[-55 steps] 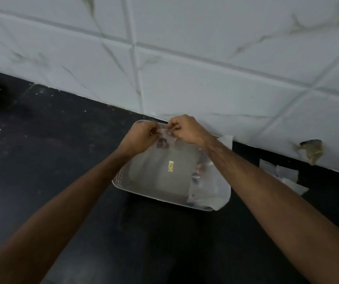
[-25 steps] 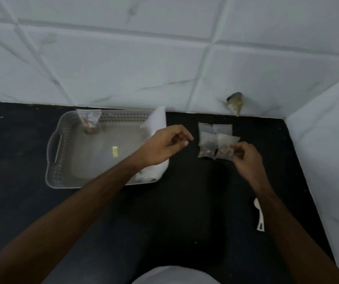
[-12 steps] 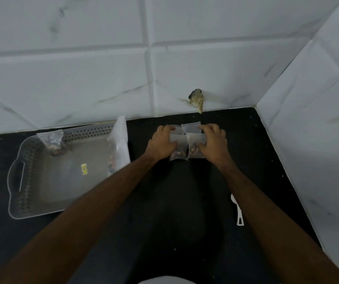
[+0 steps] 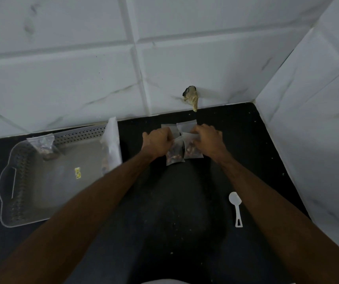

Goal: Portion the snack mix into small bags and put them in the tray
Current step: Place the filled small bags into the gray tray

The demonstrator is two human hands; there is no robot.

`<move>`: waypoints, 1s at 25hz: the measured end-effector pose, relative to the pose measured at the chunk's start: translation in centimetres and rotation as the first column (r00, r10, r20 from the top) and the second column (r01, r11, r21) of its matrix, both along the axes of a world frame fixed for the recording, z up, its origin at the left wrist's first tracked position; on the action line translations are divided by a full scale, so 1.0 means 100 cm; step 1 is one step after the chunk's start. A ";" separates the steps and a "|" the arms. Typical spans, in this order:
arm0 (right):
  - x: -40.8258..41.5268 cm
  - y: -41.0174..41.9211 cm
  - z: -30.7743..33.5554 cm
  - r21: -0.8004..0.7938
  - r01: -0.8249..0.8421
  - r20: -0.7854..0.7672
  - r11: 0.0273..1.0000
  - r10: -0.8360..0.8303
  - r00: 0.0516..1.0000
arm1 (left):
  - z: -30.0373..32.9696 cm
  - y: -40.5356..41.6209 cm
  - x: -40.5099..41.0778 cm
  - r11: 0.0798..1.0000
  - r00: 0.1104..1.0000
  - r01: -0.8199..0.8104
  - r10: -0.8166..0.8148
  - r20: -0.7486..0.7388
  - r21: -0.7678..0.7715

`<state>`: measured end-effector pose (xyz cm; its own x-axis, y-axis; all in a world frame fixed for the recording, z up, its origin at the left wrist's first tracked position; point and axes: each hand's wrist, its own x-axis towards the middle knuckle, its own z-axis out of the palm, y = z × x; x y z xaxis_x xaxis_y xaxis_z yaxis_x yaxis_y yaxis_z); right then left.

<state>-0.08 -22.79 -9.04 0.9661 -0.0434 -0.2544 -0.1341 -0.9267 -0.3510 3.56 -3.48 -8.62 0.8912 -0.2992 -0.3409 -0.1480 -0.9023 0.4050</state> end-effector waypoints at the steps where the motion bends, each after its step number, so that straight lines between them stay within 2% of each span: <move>1: 0.000 -0.001 0.001 0.053 0.016 -0.018 0.998 -0.015 1.000 | 0.003 0.005 -0.005 0.998 1.000 0.006 -0.008 -0.028 -0.056; 4: -0.004 -0.006 0.016 0.243 0.044 -0.141 0.969 -0.009 0.990 | 0.020 0.026 -0.022 0.950 0.992 -0.004 -0.037 -0.125 -0.313; 6: -0.009 -0.007 0.036 0.286 0.003 -0.182 0.958 0.052 0.982 | 0.041 0.044 -0.033 0.891 0.985 -0.014 -0.065 -0.158 -0.453; 9: -0.013 -0.002 0.080 0.331 -0.088 -0.138 0.939 0.141 0.980 | 0.078 0.076 -0.048 0.793 0.987 0.015 -0.109 -0.118 -0.609; 13: -0.003 0.050 0.150 0.414 -0.239 -0.041 0.878 0.281 0.959 | 0.127 0.144 -0.057 0.697 0.999 -0.021 0.034 0.004 -0.717; 17: 0.022 0.136 0.183 0.447 -0.348 0.147 0.824 0.316 0.937 | 0.152 0.225 -0.061 0.793 0.942 -0.021 0.220 0.255 -0.608; 19: 0.034 0.186 0.181 0.476 -0.409 0.189 0.778 0.364 0.912 | 0.150 0.271 -0.063 0.844 0.903 -0.064 0.277 0.330 -0.533; 22: 0.051 0.255 0.156 0.461 -0.442 0.171 0.770 0.411 0.895 | 0.127 0.332 -0.064 0.894 0.868 -0.197 0.349 0.352 -0.402; 25: 0.065 0.307 0.114 0.398 -0.439 0.164 0.806 0.408 0.898 | 0.096 0.374 -0.068 0.882 0.840 -0.329 0.436 0.322 -0.337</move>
<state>6.46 7.95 2.35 0.8791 0.4685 -0.0881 0.2756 -0.6504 -0.7078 -3.27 33.95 1.00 0.9942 0.0642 0.0859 -0.0022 -0.7889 0.6145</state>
